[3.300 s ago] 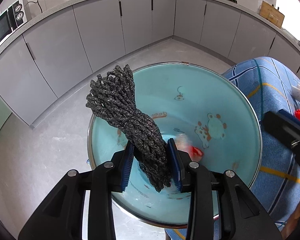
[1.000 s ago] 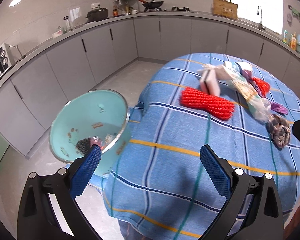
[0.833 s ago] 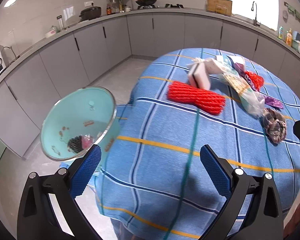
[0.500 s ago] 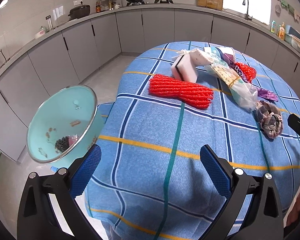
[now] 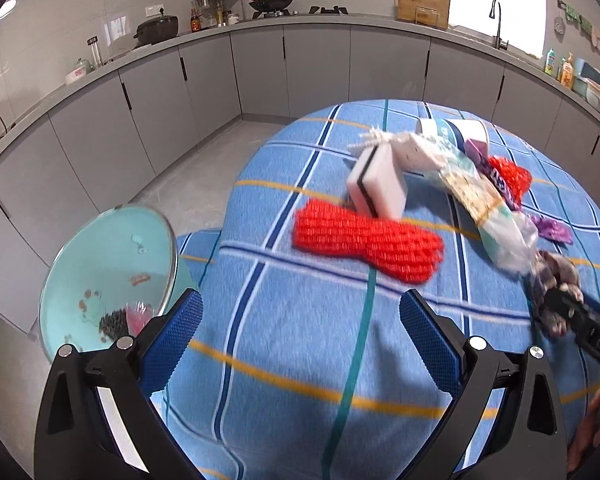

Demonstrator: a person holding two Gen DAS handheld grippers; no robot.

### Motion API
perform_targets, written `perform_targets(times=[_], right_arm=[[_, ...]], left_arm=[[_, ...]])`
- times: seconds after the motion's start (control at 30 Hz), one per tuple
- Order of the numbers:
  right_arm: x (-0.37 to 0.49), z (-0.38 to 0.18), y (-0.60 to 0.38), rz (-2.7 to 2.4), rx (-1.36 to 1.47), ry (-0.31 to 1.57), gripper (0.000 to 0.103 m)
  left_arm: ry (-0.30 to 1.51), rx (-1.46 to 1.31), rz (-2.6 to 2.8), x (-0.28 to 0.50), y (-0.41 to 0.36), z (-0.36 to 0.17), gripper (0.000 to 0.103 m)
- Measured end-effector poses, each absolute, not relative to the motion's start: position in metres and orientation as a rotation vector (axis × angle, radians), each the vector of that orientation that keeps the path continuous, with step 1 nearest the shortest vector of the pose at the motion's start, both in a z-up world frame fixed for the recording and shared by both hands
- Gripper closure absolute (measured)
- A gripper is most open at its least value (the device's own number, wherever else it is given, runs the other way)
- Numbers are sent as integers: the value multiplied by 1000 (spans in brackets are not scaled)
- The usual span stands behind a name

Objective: Collect trash
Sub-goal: 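Grasp the checked cloth with the right tool while the left tool grasps the red mesh sleeve, then carry the checked cloth and red mesh sleeve over the bucket with both tools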

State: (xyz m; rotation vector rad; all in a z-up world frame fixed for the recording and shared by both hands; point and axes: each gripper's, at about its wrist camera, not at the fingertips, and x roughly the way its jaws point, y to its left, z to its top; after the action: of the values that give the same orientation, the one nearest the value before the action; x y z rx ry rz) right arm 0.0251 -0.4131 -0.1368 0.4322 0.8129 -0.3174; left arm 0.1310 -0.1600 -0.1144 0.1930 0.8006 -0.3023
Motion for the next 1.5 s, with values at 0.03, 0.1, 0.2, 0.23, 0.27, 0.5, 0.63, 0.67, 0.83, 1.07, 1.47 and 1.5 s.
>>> perform_targets(times=[0.03, 0.1, 0.2, 0.23, 0.27, 0.5, 0.63, 0.67, 0.83, 1.07, 1.47, 1.5], right_arm=[[25, -137, -414, -314, 437, 813, 40], [23, -137, -414, -310, 431, 807, 57], [19, -136, -412, -295, 440, 791, 66], [17, -135, -412, -294, 441, 785, 67], [16, -134, -412, -294, 446, 780, 68], [12, -134, -418, -297, 479, 779, 68], [14, -135, -419, -297, 480, 783, 68], [14, -135, -418, -297, 479, 784, 67], [15, -136, -416, -301, 466, 788, 67], [14, -133, -413, -294, 466, 774, 69], [1, -114, -392, -260, 451, 721, 69], [0, -111, -389, -255, 444, 713, 69]], left_arm=[[799, 194, -301, 135, -161, -114, 6], [795, 193, -306, 142, -165, -114, 7], [779, 205, -312, 154, -170, -113, 7], [771, 209, -316, 157, -171, -112, 7], [759, 214, -325, 162, -173, -111, 7], [759, 240, -368, 194, -184, -118, 14], [809, 230, -397, 206, -189, -129, 27], [820, 220, -406, 207, -189, -131, 32], [829, 211, -450, 197, -190, -134, 56], [827, 171, -487, 173, -177, -127, 80], [802, 128, -493, 125, -151, -116, 80], [797, 120, -487, 124, -148, -113, 80]])
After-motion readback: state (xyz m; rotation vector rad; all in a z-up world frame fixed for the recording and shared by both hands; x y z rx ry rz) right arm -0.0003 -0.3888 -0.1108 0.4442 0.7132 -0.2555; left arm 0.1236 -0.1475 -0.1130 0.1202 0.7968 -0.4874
